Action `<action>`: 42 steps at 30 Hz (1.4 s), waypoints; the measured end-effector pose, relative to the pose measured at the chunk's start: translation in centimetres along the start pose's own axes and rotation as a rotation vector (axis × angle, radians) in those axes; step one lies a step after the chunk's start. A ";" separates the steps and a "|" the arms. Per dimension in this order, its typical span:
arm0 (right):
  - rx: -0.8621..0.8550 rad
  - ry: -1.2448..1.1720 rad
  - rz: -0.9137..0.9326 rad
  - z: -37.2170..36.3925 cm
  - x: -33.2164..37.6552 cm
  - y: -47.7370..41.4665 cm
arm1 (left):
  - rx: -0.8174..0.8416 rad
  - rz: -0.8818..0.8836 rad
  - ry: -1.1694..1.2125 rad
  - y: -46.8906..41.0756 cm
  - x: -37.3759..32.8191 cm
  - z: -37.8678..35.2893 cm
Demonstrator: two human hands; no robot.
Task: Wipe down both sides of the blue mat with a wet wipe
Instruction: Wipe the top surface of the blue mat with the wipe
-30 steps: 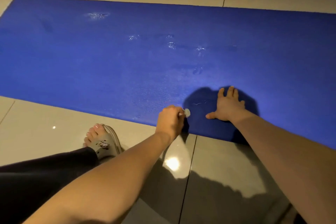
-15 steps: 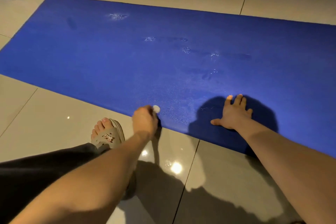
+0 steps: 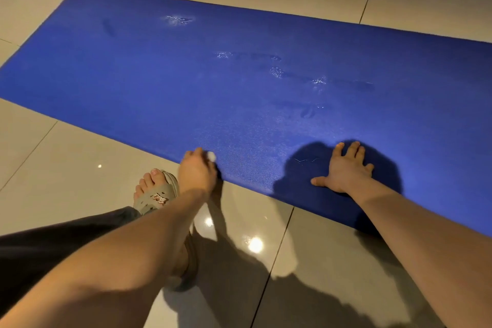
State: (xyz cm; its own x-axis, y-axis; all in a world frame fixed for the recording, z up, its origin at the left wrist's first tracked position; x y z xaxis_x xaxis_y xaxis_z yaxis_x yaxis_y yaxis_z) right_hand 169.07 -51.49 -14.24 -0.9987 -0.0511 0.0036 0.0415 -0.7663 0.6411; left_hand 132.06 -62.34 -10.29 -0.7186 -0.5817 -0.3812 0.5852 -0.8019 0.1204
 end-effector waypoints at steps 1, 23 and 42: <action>-0.002 0.001 0.001 0.0 0.0 0.0 | -0.031 0.110 0.046 -0.8 2.1 0.8; 0.002 -0.010 0.013 0.0 0.0 0.3 | 0.008 0.240 0.264 3.1 0.4 -1.5; -0.084 -0.047 0.131 -0.6 -0.9 1.5 | 0.028 0.146 0.207 7.6 -6.2 -4.1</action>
State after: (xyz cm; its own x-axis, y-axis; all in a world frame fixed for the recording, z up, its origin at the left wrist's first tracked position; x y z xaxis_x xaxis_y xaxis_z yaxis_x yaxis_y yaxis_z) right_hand 170.10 -53.02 -13.72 -0.9849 -0.1256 0.1195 0.1715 -0.8062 0.5662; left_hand 142.49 -64.24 -10.73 -0.5335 -0.6536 -0.5368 0.6642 -0.7167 0.2125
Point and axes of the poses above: each hand's wrist, its own y-axis away from the middle knuckle, its own z-axis out of the back of the hand, x = y × z, the point moved 9 cm from there along -y, towards the middle knuckle, and after that the axes turned 1 degree about -y, right-handed, at the moved point
